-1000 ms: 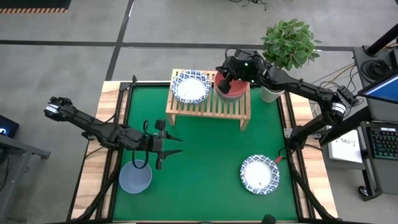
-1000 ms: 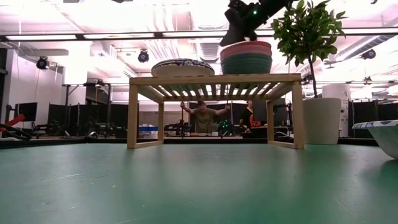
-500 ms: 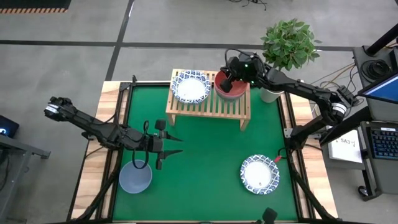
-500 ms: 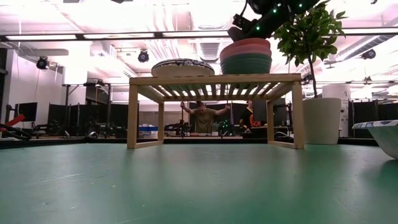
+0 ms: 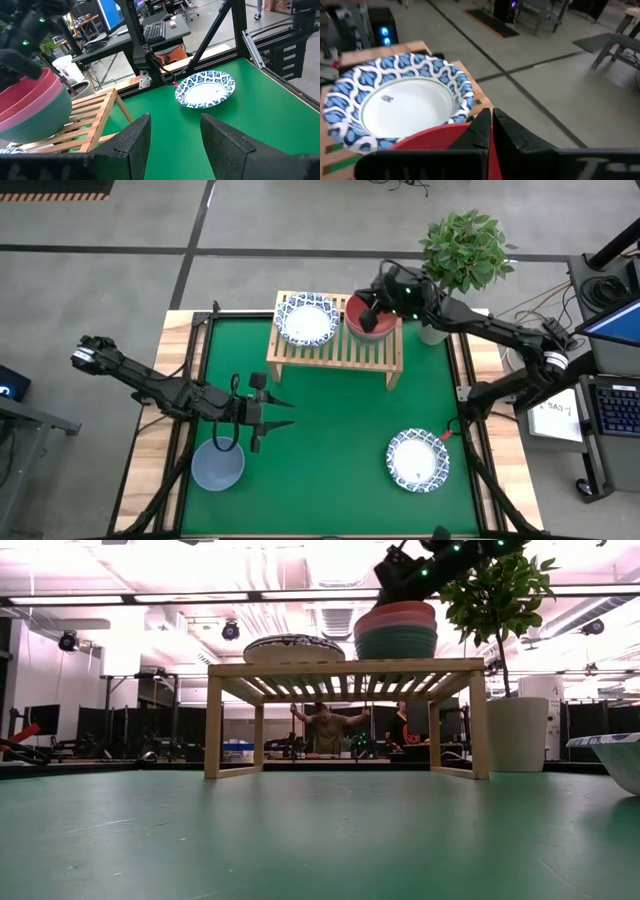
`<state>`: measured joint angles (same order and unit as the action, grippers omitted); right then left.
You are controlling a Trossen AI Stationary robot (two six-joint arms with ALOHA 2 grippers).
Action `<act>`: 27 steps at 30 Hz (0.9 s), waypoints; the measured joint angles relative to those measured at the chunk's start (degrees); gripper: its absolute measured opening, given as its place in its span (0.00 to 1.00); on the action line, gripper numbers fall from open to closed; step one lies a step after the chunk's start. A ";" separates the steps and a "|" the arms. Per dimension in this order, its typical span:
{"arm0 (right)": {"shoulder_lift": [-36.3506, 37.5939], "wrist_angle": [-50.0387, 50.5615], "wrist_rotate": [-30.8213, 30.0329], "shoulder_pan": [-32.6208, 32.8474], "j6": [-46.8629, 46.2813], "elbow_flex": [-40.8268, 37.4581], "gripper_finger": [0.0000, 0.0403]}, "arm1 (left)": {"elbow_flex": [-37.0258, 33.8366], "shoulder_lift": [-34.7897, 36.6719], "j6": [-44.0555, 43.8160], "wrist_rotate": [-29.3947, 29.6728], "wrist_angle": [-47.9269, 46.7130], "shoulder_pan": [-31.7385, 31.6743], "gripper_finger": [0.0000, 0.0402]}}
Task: Place and stack bowls onto a shelf
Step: Stack the orange bowl on top of the pink bowl on the shelf, then stack the blue bowl on top of the orange bowl on the shelf
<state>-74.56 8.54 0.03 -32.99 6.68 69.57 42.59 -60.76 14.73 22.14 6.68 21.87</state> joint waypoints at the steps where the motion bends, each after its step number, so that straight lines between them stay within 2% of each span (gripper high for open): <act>1: 0.74 -1.87 0.00 0.08 -0.51 -1.61 0.02 | 0.00 -0.01 0.01 -0.01 -0.04 0.00 0.39; 7: 5.03 -13.31 -0.04 0.06 -3.17 -12.07 0.02 | 0.00 -0.01 -0.01 -0.01 -0.22 0.00 0.39; 12: 6.97 -18.28 -0.06 -0.03 -4.10 -16.21 0.02 | 0.01 -0.01 -0.01 -0.01 -0.20 0.00 0.39; 21: 10.70 -14.31 0.51 0.35 -3.69 -11.96 0.02 | 0.02 -0.01 -0.99 -0.01 0.06 0.00 0.39; 27: 18.60 -5.21 2.06 5.45 -4.06 -12.40 0.02 | 0.00 -0.19 -10.78 -0.12 0.18 0.08 0.39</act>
<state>-55.96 3.33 2.09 -27.54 2.63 57.18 42.59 -60.96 3.95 22.02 6.86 21.94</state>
